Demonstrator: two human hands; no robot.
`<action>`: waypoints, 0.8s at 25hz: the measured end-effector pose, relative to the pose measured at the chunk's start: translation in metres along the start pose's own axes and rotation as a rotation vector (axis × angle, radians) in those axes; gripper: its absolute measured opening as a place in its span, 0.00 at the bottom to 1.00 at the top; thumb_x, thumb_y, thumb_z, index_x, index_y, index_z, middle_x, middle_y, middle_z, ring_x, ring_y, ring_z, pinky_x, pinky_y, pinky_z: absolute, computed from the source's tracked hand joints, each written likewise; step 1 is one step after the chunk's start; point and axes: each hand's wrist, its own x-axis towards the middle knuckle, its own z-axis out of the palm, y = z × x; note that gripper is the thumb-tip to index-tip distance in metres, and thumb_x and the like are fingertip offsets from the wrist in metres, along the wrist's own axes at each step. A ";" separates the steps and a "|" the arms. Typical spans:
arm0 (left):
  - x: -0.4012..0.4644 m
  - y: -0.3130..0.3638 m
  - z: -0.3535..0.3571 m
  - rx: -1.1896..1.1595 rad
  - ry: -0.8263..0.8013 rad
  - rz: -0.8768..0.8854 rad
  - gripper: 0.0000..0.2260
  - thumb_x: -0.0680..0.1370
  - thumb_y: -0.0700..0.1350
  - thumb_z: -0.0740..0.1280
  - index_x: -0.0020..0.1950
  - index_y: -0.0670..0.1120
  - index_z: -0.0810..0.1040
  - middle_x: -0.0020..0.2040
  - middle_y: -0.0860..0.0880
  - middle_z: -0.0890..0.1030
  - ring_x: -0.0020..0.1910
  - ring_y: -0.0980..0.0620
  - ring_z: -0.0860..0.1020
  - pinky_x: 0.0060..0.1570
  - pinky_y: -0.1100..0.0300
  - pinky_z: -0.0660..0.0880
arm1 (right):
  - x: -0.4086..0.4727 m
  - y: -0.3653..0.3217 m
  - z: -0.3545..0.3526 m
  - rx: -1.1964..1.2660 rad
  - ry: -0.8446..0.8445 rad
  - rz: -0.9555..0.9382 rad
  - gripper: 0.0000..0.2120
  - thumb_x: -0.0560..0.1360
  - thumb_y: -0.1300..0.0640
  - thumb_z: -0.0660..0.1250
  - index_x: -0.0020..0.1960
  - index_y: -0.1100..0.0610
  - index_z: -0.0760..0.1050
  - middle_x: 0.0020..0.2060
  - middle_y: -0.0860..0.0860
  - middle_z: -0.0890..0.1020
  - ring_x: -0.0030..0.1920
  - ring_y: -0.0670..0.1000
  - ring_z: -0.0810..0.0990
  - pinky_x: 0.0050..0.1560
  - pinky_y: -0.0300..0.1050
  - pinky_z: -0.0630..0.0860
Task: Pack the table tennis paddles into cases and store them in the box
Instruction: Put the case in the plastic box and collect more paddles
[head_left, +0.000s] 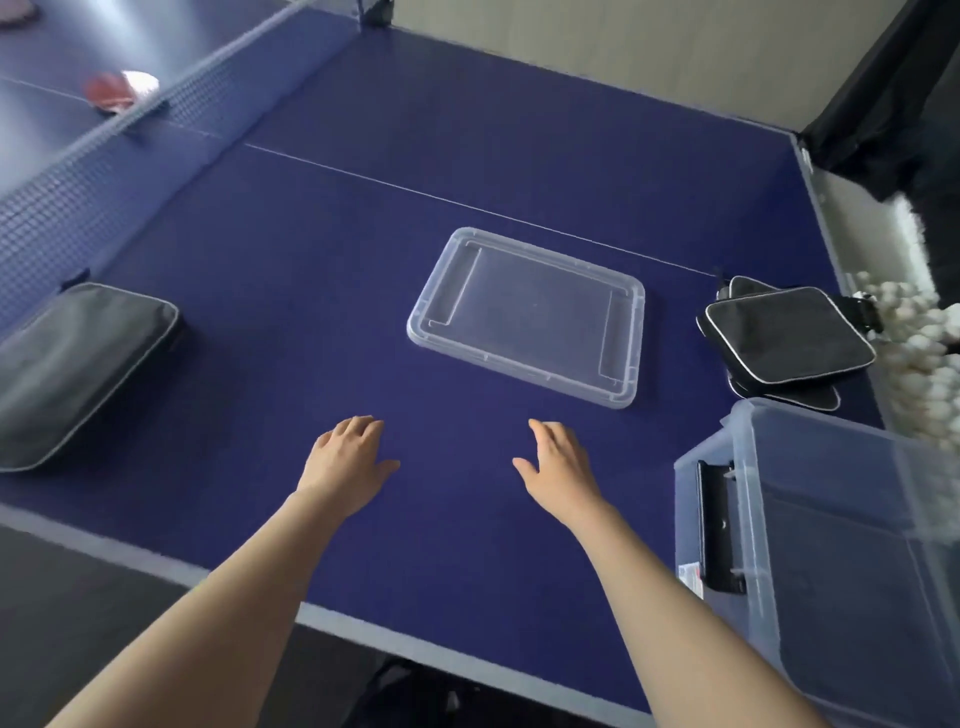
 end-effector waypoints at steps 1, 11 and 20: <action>-0.015 -0.006 0.002 0.017 0.015 -0.018 0.26 0.79 0.57 0.62 0.73 0.46 0.64 0.74 0.50 0.66 0.74 0.49 0.62 0.70 0.54 0.60 | -0.006 -0.005 0.004 -0.013 -0.012 -0.009 0.29 0.80 0.50 0.60 0.75 0.59 0.56 0.72 0.54 0.64 0.72 0.54 0.61 0.69 0.48 0.63; -0.123 -0.110 -0.014 0.015 0.108 -0.303 0.28 0.78 0.59 0.62 0.74 0.47 0.64 0.74 0.50 0.67 0.74 0.50 0.61 0.70 0.54 0.60 | -0.028 -0.110 0.041 -0.258 -0.141 -0.264 0.30 0.80 0.45 0.57 0.76 0.58 0.53 0.74 0.55 0.62 0.73 0.55 0.61 0.70 0.50 0.63; -0.153 -0.279 -0.043 -0.021 0.141 -0.409 0.28 0.77 0.60 0.63 0.73 0.48 0.66 0.72 0.50 0.69 0.71 0.48 0.67 0.64 0.52 0.67 | -0.010 -0.258 0.098 -0.279 -0.186 -0.270 0.32 0.79 0.44 0.58 0.76 0.57 0.52 0.73 0.55 0.62 0.72 0.55 0.61 0.69 0.50 0.64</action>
